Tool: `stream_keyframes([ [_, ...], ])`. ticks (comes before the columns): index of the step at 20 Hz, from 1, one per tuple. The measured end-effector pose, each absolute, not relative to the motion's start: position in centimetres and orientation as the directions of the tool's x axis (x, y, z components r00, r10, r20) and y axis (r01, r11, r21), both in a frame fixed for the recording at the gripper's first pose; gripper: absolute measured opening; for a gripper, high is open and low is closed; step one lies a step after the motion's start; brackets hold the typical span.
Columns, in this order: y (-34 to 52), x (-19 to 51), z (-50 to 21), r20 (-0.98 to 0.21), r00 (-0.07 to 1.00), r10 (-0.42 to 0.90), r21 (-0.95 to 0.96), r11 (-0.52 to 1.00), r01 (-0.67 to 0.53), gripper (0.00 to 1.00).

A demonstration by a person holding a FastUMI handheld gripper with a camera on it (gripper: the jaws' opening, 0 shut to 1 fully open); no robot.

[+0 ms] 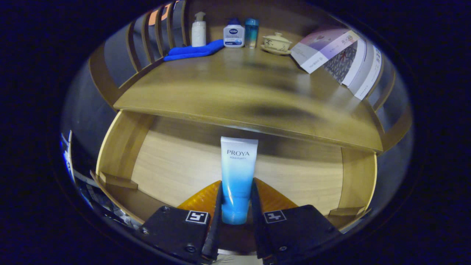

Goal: Pull open the drawer, take out the items inside it, and place them on the countertop above the cabinet.

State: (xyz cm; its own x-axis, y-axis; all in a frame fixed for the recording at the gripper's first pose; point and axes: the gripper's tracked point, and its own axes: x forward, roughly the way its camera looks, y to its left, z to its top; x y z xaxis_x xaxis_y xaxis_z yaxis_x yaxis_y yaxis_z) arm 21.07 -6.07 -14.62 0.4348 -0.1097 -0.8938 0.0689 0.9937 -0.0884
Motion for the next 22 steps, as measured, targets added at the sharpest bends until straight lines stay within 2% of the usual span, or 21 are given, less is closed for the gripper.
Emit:
stream_keyframes([
  [12,-4.5,20.5,-9.4,-0.853,0.519,-0.058,-0.064,0.998,0.007,0.41],
  [22,-5.4,24.9,-5.0,-0.756,0.647,-0.099,-0.071,0.995,0.069,0.41],
])
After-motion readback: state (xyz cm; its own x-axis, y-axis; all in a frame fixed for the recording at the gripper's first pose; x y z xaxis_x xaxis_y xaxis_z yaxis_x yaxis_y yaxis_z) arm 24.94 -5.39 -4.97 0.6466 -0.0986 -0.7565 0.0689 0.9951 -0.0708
